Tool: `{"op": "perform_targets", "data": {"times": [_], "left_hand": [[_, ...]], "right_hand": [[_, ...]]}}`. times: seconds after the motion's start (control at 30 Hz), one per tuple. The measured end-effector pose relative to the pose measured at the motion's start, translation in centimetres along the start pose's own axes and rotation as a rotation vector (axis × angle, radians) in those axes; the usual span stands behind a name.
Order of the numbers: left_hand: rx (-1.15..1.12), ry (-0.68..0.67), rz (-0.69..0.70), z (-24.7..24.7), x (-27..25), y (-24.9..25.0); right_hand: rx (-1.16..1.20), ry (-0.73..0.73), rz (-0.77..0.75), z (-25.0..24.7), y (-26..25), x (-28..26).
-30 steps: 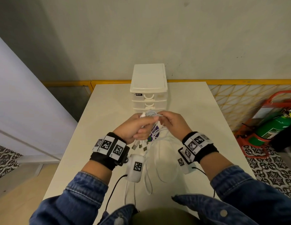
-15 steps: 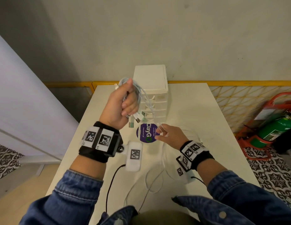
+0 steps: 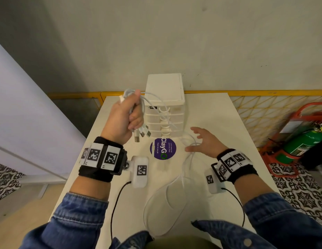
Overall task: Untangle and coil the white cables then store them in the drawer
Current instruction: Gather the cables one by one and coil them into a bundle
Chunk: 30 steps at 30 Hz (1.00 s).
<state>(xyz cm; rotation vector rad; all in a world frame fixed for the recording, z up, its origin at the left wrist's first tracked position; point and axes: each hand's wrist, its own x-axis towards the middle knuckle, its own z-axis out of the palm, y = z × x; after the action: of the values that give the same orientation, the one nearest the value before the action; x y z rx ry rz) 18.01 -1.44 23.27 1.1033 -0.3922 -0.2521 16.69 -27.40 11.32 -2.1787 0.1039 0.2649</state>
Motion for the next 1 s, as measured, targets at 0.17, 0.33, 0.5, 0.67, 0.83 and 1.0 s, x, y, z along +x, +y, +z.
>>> {"op": "perform_targets", "data": {"times": [0.17, 0.33, 0.5, 0.67, 0.83, 1.0], "left_hand": [[0.111, -0.03, -0.128, 2.0, -0.2, -1.7], [0.045, -0.02, -0.145, 1.7, -0.2, -1.3], [0.311, 0.032, -0.298, -0.7, -1.3, -2.4], [0.477, -0.129, -0.507, -0.2, -2.7, -5.4], [-0.113, -0.301, -0.454, 0.9, -1.6, -5.6], [-0.599, -0.207, -0.376, 1.5, -0.6, -6.3]], "right_hand": [[0.131, 0.011, -0.259, 1.1, -6.1, -0.6], [0.358, -0.027, -0.396, 3.2, -7.8, -1.5], [0.525, 0.279, -0.457, 0.4, -7.9, -1.3], [0.328, 0.314, -0.53, -1.4, -7.8, 0.2], [0.256, 0.141, -0.363, 1.5, -4.7, 1.8], [0.232, 0.065, -0.259, 6.9, -2.3, 0.2]]}}
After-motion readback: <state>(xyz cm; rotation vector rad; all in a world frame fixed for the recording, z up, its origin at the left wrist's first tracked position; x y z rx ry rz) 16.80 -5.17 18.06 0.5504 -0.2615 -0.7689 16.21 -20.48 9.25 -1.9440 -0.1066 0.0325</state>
